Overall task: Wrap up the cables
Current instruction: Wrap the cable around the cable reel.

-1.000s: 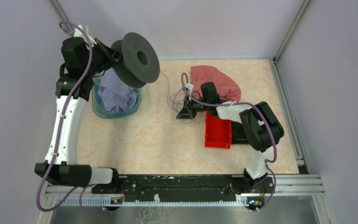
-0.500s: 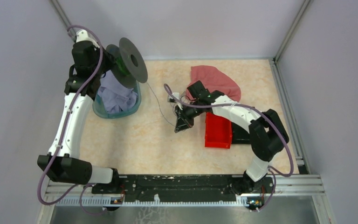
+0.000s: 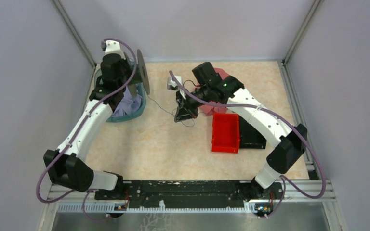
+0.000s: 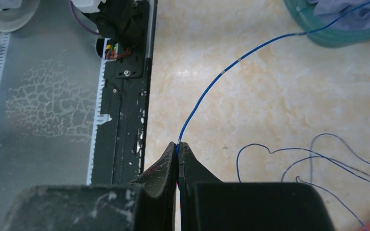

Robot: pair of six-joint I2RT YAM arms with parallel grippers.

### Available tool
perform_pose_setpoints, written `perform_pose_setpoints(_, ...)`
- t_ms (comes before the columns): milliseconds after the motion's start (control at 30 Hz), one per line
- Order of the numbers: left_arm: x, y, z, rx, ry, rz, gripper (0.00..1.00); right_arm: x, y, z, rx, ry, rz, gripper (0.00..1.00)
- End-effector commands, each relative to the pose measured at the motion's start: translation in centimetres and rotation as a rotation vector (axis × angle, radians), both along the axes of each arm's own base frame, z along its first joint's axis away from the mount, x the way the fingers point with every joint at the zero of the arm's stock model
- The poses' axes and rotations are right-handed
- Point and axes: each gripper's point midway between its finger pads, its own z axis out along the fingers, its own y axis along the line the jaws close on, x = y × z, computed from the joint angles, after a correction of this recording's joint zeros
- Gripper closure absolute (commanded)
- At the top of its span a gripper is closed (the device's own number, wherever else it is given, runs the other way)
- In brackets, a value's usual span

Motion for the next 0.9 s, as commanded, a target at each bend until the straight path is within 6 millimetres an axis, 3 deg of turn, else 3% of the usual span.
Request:
perform_pose_setpoints(0, -0.6, 0.1, 3.5, 0.081, -0.146, 0.040, 1.00, -0.1, -0.1, 6.7, 0.102, -0.141, -0.030, 1.00)
perform_pose_setpoints(167, -1.3, -1.2, 1.8, 0.114, -0.115, -0.013, 1.00, 1.7, 0.5, 9.6, 0.147, -0.203, -0.100, 1.00)
perform_pose_setpoints(533, -2.6, -5.3, -1.2, 0.151, -0.036, -0.179, 1.00, 6.1, 1.1, 13.4, 0.191, -0.238, -0.270, 1.00)
perform_pose_setpoints(567, -2.7, -5.7, -1.6, 0.150, -0.026, -0.197, 1.00, 7.2, 1.6, 12.7, 0.178, -0.224, -0.289, 1.00)
perform_pose_setpoints(867, -4.2, -8.9, -2.9, 0.147, 0.016, -0.356, 1.00, 11.1, 1.8, 14.0, 0.201, -0.230, -0.419, 1.00)
